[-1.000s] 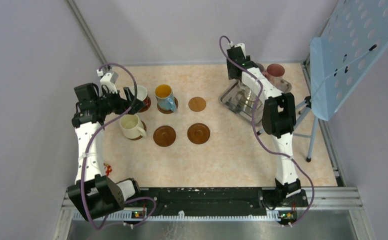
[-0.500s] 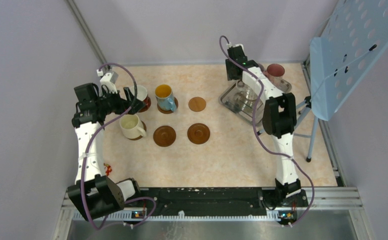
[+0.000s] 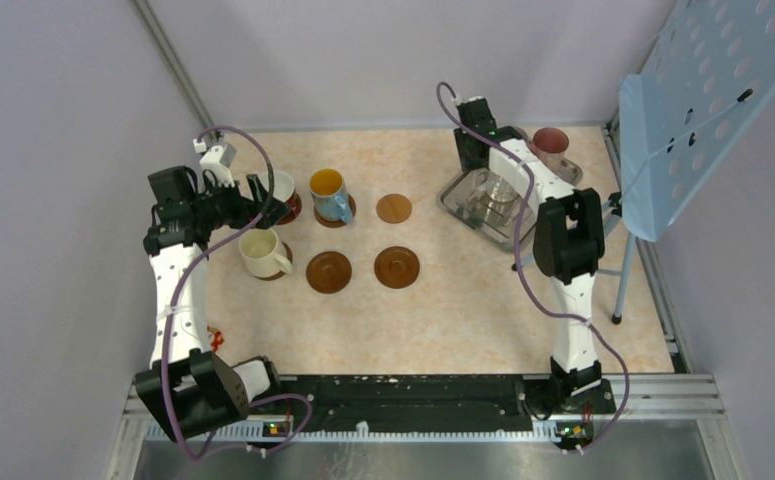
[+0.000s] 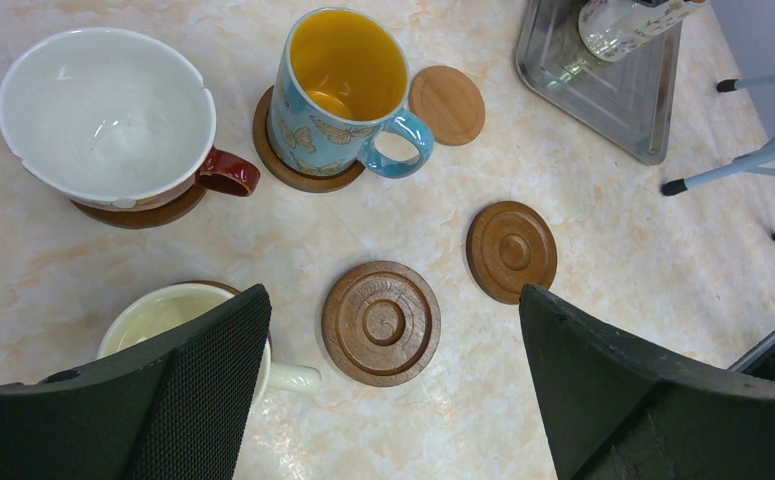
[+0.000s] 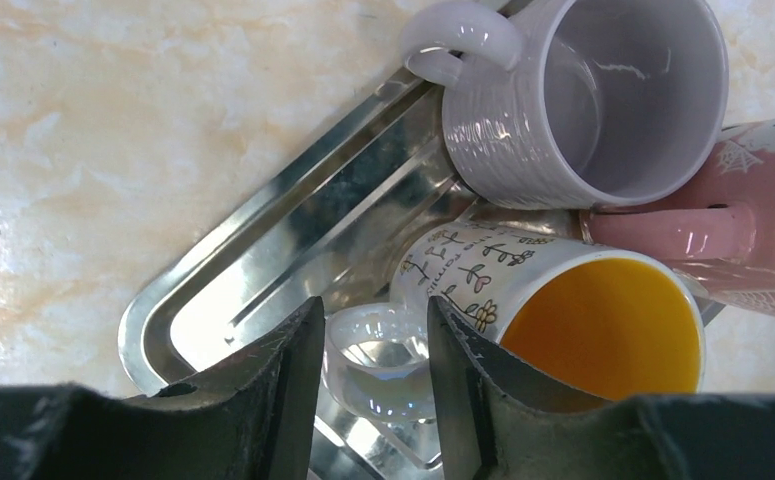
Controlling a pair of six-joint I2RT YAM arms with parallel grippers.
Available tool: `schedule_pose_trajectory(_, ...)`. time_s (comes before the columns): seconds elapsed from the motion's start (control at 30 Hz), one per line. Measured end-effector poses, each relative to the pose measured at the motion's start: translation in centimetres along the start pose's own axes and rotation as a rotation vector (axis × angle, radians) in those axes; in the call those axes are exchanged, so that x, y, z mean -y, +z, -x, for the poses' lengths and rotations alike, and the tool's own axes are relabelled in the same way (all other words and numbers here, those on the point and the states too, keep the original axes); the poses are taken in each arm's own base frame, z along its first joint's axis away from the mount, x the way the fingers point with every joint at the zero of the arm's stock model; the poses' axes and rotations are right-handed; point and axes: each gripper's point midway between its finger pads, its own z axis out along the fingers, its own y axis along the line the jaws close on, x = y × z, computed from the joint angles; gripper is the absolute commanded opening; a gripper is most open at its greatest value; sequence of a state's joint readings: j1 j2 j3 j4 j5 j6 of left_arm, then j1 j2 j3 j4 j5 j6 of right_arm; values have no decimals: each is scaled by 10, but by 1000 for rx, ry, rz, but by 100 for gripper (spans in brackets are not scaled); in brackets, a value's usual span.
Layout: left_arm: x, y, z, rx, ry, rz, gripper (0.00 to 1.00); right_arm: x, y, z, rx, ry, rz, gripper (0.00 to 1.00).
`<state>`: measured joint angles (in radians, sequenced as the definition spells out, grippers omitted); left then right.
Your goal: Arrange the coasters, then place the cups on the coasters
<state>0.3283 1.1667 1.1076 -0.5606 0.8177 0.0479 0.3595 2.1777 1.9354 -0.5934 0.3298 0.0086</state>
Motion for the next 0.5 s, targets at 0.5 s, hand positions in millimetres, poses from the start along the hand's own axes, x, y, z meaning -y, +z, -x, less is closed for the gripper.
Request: schedule_pose_trajectory(0.5,1,-2,1,7,4,3,99,19,-42,-32,-29,-102,18,49)
